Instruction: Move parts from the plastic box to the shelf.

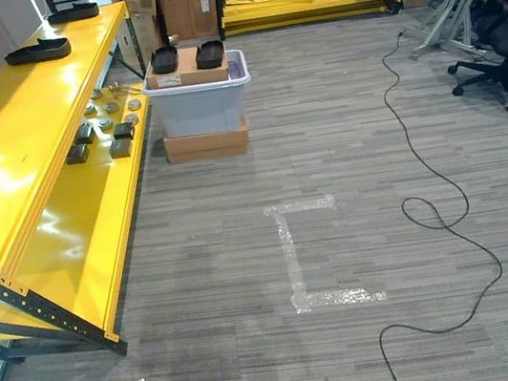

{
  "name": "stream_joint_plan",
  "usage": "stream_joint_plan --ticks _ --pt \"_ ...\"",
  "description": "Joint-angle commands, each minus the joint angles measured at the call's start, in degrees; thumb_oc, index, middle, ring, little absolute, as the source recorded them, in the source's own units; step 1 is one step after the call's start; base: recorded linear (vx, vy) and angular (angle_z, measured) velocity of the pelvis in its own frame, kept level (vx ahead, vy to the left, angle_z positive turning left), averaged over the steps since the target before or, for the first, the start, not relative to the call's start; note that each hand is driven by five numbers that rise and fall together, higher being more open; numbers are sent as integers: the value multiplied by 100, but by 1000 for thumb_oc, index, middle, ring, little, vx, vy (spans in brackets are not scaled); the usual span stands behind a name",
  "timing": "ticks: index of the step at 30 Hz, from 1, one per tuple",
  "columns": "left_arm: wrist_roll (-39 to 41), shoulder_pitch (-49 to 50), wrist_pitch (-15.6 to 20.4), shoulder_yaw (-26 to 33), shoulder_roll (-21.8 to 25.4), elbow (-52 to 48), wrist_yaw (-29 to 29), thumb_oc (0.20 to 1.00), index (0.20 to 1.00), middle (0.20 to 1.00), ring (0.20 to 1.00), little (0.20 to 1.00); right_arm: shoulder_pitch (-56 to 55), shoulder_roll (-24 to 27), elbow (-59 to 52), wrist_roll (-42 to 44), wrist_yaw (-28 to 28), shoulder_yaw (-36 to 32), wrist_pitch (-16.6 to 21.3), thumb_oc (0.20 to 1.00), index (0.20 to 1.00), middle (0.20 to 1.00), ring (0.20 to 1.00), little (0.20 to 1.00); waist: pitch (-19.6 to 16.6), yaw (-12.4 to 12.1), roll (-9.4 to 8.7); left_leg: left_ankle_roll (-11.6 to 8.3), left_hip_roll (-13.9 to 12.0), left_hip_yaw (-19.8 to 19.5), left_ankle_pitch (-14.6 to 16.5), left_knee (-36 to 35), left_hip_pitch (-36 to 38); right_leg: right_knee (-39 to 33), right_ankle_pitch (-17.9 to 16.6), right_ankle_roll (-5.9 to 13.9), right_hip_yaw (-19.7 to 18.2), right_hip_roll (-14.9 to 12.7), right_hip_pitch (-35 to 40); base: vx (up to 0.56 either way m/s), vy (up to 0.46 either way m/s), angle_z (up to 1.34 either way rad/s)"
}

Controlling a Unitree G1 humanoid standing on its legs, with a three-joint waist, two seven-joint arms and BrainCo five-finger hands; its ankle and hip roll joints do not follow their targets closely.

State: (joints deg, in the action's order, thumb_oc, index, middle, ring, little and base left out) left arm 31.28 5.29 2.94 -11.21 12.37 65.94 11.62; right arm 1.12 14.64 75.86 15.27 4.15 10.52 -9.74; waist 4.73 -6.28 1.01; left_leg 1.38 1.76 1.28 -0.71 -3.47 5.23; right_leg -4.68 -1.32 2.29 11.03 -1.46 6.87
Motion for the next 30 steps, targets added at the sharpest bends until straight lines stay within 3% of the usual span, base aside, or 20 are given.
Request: stream_joint_plan --ticks 1,5,8,11,18,27,30 --pt "-126 -245 77 80 11 216 74 1000 1000 1000 1000 1000 169 82 389 -162 18 144 9 1000 1000 1000 1000 1000 -106 -173 -115 -127 -5 238 468 163 -70 -32 -89 614 91 -424 -153 0 0 0" --pt "-34 -253 129 46 -1 212 -159 1000 1000 1000 1000 1000 161 91 399 -192 -9 132 -9 1000 1000 1000 1000 1000 -101 -173 -105 -125 -6 235 469 163 -68 -32 -89 616 90 -430 -152 8 1 3" --pt "-286 -267 157 125 -1 304 -671 1000 1000 1000 1000 1000 167 81 471 -86 -15 135 -42 1000 1000 1000 1000 1000 -107 -194 -115 -127 -4 221 466 165 -56 -32 -86 611 99 -429 -134 20 -2 6" --pt "-251 -317 -86 224 -27 437 -1009 1000 1000 1000 1000 1000 182 65 537 30 -29 97 -142 1000 1000 1000 1000 1000 -103 -191 -130 -129 -6 215 466 157 -21 -32 -81 602 91 -427 -100 16 0 4" --pt "-167 -379 -451 295 -88 596 -1292 1000 1000 1000 1000 1000 200 49 628 148 -1 37 -306 1000 1000 1000 1000 1000 -122 -189 -137 -132 -12 214 474 163 31 -32 -78 595 95 -432 -44 7 1 1" --pt "-178 -402 -336 299 -114 643 -1363 1000 1000 1000 1000 1000 209 9 613 239 51 60 -352 1000 1000 1000 1000 1000 -135 -189 -142 -126 -7 206 486 167 68 -6 -62 584 76 -431 -20 6 1 1" --pt "1 -400 -251 319 -147 615 -1288 1000 1000 1000 1000 1000 206 22 626 261 63 60 -90 1000 1000 1000 1000 1000 -129 -214 -140 -133 -11 193 489 189 78 -1 -66 585 84 -437 2 24 12 0"
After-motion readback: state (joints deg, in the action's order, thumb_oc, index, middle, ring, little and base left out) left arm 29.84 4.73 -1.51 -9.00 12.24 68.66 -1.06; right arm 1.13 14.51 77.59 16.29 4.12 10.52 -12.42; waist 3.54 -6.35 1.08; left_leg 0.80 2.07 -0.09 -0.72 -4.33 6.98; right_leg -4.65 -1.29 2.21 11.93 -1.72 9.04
